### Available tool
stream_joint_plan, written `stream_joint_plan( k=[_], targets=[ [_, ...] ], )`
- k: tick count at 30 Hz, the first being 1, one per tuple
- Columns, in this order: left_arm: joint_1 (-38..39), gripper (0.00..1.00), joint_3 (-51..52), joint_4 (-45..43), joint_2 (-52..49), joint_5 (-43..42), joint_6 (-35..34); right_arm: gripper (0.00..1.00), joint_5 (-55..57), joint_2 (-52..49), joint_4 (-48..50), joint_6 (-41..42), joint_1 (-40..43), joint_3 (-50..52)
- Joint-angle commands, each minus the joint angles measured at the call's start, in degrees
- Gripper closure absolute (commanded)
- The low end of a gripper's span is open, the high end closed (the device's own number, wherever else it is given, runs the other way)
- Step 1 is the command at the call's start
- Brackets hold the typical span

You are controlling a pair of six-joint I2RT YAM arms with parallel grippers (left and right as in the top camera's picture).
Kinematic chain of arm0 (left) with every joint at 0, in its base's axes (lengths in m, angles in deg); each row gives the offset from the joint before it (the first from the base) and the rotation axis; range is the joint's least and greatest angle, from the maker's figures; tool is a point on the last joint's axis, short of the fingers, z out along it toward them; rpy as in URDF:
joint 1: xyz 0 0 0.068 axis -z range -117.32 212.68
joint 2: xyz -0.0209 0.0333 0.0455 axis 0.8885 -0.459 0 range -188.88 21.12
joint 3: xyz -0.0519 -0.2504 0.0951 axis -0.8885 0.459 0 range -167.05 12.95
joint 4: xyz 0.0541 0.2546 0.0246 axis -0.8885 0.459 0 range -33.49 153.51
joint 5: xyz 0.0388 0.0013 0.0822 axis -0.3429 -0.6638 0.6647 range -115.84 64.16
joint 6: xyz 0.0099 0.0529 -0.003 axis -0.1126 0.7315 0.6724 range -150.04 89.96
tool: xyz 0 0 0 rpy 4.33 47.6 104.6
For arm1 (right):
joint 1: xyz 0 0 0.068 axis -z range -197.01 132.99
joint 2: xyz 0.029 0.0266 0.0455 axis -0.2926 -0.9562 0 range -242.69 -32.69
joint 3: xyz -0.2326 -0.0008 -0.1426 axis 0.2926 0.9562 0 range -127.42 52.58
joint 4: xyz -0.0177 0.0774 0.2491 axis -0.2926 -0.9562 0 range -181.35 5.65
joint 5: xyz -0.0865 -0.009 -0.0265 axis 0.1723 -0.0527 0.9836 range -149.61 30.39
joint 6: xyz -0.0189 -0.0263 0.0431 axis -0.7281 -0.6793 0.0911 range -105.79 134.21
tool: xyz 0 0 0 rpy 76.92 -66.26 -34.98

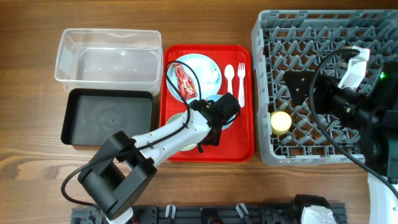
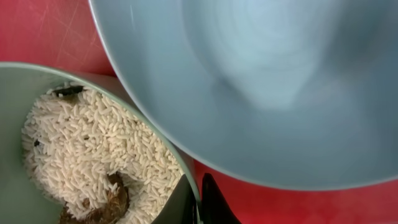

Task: Sort waste into correct bins and load items into the dishwasher rack
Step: 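Grasp the green bowl of rice with the left gripper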

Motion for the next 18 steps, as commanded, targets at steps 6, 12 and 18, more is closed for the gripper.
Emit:
stream_joint_plan(
  k=[6,12,18],
  targets=[
    [-0.31,0.96,2.51,1.42,0.74,0.13,-0.24,0.01,0.55,-0.17,-0.07,0.26,0.17,-0.52],
    [-2.73,0.96,0.68,6.58,8.66,-0.63,-0.61,0.01,0.55,-0.17,-0.04,0.28,0.17,-0.52],
    [-12.22,0.96,-0.61,8.57,22.05,-8.85,0.46,0.01,0.55,-0.17,0.07,0.44,0.17,-0.52]
  ],
)
